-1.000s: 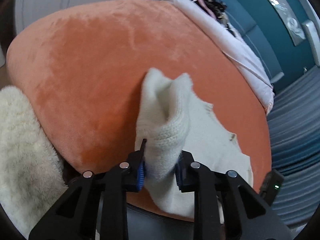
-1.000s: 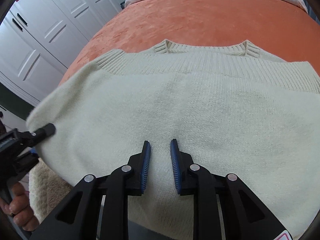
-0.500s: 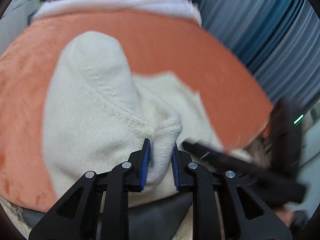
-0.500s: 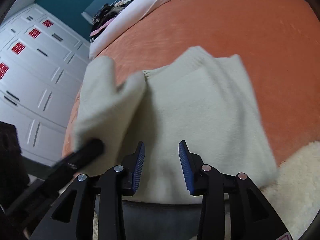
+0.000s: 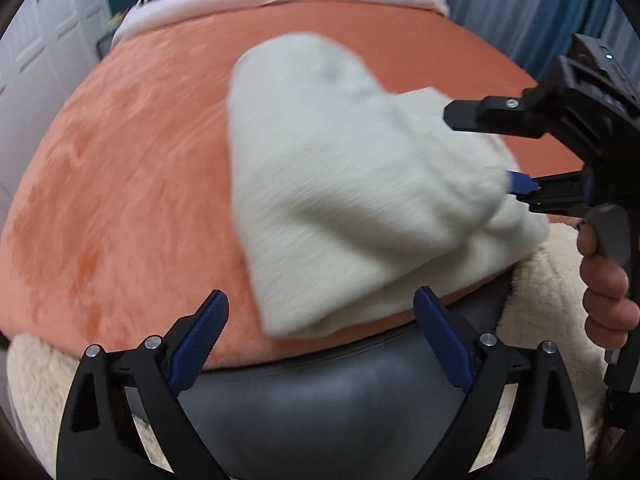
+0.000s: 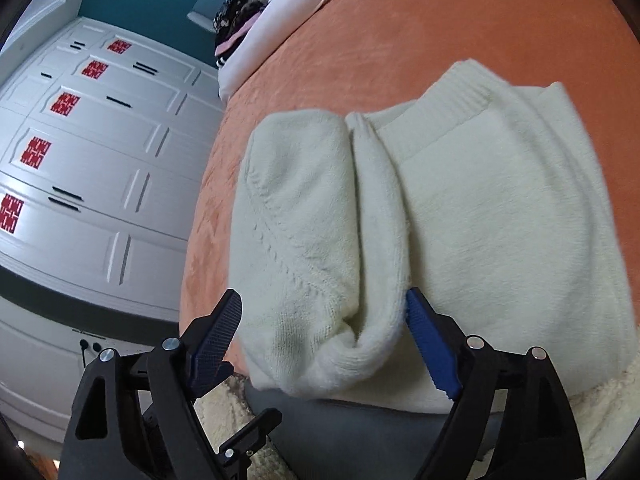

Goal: Fold small clothes

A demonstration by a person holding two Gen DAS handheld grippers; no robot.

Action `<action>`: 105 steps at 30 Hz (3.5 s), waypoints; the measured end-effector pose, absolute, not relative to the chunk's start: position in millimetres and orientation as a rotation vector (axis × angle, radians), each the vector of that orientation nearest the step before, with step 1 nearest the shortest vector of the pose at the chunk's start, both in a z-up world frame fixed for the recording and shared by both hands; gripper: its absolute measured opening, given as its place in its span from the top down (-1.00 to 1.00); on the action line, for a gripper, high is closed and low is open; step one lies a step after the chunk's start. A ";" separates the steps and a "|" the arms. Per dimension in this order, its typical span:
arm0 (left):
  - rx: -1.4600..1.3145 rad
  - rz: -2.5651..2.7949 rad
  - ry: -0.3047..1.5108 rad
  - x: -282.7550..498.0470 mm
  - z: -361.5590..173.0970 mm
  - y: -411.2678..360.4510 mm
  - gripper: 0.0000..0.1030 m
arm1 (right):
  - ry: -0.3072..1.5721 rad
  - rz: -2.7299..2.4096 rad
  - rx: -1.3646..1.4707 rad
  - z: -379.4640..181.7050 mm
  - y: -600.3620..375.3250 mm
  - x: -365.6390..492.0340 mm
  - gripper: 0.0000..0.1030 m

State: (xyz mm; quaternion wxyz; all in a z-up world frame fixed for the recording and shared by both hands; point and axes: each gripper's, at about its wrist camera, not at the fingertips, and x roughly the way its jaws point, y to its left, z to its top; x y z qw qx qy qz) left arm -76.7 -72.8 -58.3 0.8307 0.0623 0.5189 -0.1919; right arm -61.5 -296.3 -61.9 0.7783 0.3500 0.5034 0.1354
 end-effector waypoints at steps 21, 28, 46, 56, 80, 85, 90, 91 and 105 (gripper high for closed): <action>0.105 -0.522 1.119 -64.9 -73.1 -130.9 -0.56 | 0.964 0.002 0.841 -92.4 -405.8 -117.3 0.52; -0.049 -0.501 1.204 -55.1 -85.2 -103.6 0.29 | 0.899 0.071 0.922 -84.8 -406.7 -120.9 0.51; 0.090 -0.535 1.184 -78.6 -51.5 -110.2 0.11 | 0.967 -0.052 0.802 -82.1 -428.4 -153.6 -0.01; 0.017 -0.461 0.980 -71.3 21.6 -86.7 -0.45 | 0.849 0.121 0.543 16.9 -377.5 -130.5 0.67; 0.101 -0.419 1.200 -32.3 -60.0 -159.5 -0.48 | 1.112 -0.036 0.627 -77.5 -405.3 -128.5 0.04; 0.100 -0.402 1.200 -31.7 -68.2 -157.1 -0.54 | 0.959 0.019 0.614 -46.2 -399.9 -117.7 0.62; 0.118 -0.403 1.182 -31.3 -66.8 -163.0 -0.62 | 1.035 -0.056 0.478 -70.5 -401.0 -105.8 0.62; 0.129 -0.397 1.193 -30.9 -71.0 -165.0 -0.62 | 1.123 -0.055 0.483 -95.4 -399.6 -99.3 0.59; 0.156 -0.362 1.202 -34.1 -74.3 -172.5 -0.65 | 0.941 -0.040 0.375 -13.6 -393.6 -93.7 0.54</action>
